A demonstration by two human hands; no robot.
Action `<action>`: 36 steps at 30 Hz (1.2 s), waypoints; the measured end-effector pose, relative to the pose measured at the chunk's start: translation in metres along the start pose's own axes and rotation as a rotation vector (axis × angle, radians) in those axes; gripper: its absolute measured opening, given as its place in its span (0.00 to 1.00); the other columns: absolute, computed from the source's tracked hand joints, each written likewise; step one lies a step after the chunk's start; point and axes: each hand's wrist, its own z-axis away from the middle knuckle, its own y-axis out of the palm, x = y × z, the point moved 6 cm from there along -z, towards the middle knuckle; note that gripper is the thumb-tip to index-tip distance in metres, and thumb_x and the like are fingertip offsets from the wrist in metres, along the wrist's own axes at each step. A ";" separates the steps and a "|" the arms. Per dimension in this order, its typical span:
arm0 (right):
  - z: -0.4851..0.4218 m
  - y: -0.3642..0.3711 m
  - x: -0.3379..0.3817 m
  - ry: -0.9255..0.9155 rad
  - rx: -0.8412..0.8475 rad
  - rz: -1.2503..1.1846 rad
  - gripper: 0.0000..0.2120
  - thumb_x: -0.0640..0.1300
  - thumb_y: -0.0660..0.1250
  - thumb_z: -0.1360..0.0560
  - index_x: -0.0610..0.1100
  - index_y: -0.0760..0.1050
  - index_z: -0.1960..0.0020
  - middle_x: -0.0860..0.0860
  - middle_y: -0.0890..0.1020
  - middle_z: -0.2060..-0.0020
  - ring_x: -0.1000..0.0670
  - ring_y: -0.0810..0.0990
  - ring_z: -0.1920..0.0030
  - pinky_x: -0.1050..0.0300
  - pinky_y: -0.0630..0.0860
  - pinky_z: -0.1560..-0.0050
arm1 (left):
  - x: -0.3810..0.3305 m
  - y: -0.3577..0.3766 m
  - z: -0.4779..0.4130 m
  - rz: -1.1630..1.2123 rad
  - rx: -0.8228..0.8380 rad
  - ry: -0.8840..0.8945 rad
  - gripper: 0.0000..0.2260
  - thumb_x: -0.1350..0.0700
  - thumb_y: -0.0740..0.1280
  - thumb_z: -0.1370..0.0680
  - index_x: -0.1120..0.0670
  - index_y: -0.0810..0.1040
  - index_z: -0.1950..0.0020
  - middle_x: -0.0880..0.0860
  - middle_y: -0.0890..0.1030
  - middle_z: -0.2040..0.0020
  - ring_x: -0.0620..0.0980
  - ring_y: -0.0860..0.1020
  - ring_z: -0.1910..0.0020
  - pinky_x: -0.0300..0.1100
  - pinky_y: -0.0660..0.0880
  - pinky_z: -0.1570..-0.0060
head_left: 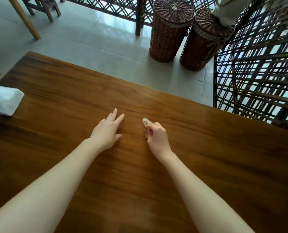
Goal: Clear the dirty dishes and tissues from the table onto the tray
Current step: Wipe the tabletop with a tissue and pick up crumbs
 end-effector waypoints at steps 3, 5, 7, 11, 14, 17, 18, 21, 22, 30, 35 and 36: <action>0.022 -0.040 -0.043 0.157 -0.111 -0.032 0.12 0.34 0.65 0.24 0.40 0.79 0.42 0.48 0.80 0.53 0.53 0.77 0.54 0.63 0.73 0.50 | -0.016 0.010 0.031 0.069 -0.089 0.016 0.40 0.53 0.69 0.24 0.43 0.45 0.22 0.50 0.44 0.21 0.58 0.56 0.24 0.48 0.61 0.30; 0.040 -0.067 -0.073 0.276 -0.163 -0.011 0.11 0.34 0.67 0.25 0.39 0.80 0.43 0.45 0.81 0.52 0.51 0.78 0.52 0.64 0.72 0.51 | -0.031 0.021 0.048 0.115 -0.071 0.025 0.41 0.53 0.70 0.24 0.42 0.44 0.23 0.49 0.43 0.21 0.59 0.57 0.25 0.49 0.63 0.31; 0.060 -0.082 -0.088 0.340 -0.179 0.021 0.11 0.34 0.67 0.26 0.39 0.80 0.44 0.46 0.81 0.52 0.52 0.78 0.52 0.65 0.70 0.52 | -0.045 0.031 0.059 0.152 -0.057 0.034 0.40 0.53 0.69 0.24 0.42 0.44 0.23 0.49 0.42 0.21 0.60 0.56 0.25 0.48 0.62 0.30; 0.110 -0.070 -0.080 0.286 -0.090 0.035 0.12 0.35 0.67 0.24 0.40 0.80 0.42 0.50 0.79 0.51 0.57 0.76 0.52 0.72 0.69 0.50 | -0.078 0.048 0.071 0.157 -0.015 0.074 0.40 0.54 0.70 0.24 0.42 0.45 0.22 0.50 0.43 0.21 0.59 0.56 0.24 0.48 0.62 0.30; 0.143 -0.064 -0.080 0.208 -0.039 0.024 0.13 0.35 0.66 0.24 0.41 0.79 0.41 0.51 0.79 0.49 0.59 0.76 0.50 0.78 0.69 0.51 | -0.107 0.060 0.083 0.144 0.018 0.111 0.40 0.54 0.69 0.24 0.42 0.45 0.22 0.50 0.42 0.21 0.59 0.57 0.24 0.47 0.62 0.30; 0.165 -0.083 -0.100 0.219 -0.070 0.046 0.12 0.35 0.65 0.23 0.40 0.79 0.41 0.50 0.78 0.49 0.57 0.75 0.51 0.71 0.73 0.50 | -0.128 0.073 0.093 0.118 0.052 0.164 0.41 0.54 0.69 0.24 0.42 0.44 0.22 0.49 0.42 0.21 0.59 0.57 0.24 0.48 0.62 0.30; 0.170 -0.097 -0.113 0.257 -0.119 0.071 0.12 0.35 0.65 0.24 0.39 0.79 0.42 0.50 0.77 0.50 0.56 0.75 0.51 0.70 0.74 0.51 | -0.133 0.077 0.096 0.110 0.059 0.179 0.41 0.54 0.69 0.24 0.42 0.44 0.22 0.49 0.41 0.21 0.59 0.56 0.24 0.47 0.61 0.29; 0.185 -0.139 -0.156 0.372 -0.234 0.149 0.10 0.34 0.67 0.25 0.37 0.81 0.45 0.48 0.76 0.49 0.52 0.73 0.48 0.65 0.74 0.50 | -0.145 0.087 0.104 0.088 0.063 0.214 0.40 0.54 0.69 0.23 0.42 0.43 0.22 0.50 0.40 0.22 0.56 0.55 0.24 0.45 0.56 0.27; 0.191 -0.148 -0.166 0.392 -0.245 0.161 0.10 0.34 0.67 0.25 0.37 0.81 0.45 0.47 0.76 0.48 0.52 0.73 0.48 0.64 0.74 0.50 | -0.149 0.089 0.106 0.083 0.056 0.226 0.40 0.54 0.69 0.23 0.43 0.43 0.22 0.50 0.40 0.22 0.55 0.54 0.23 0.44 0.55 0.27; 0.228 -0.142 -0.158 0.285 -0.163 0.210 0.11 0.37 0.63 0.22 0.39 0.79 0.41 0.48 0.79 0.49 0.54 0.76 0.51 0.66 0.76 0.53 | -0.196 0.108 0.124 0.072 0.051 0.280 0.38 0.54 0.68 0.23 0.43 0.45 0.22 0.49 0.41 0.21 0.55 0.56 0.24 0.44 0.57 0.28; 0.272 -0.145 -0.161 0.090 -0.057 0.262 0.11 0.36 0.68 0.25 0.39 0.80 0.44 0.48 0.82 0.51 0.52 0.81 0.54 0.67 0.77 0.53 | -0.215 0.113 0.133 0.050 0.054 0.286 0.37 0.54 0.67 0.22 0.45 0.45 0.22 0.50 0.41 0.21 0.54 0.55 0.24 0.43 0.55 0.27; 0.276 -0.156 -0.172 0.129 -0.091 0.236 0.11 0.35 0.68 0.25 0.40 0.80 0.44 0.48 0.82 0.51 0.52 0.81 0.53 0.66 0.76 0.52 | -0.218 0.114 0.135 0.047 0.063 0.284 0.37 0.54 0.66 0.22 0.45 0.45 0.22 0.51 0.41 0.21 0.54 0.55 0.23 0.43 0.54 0.27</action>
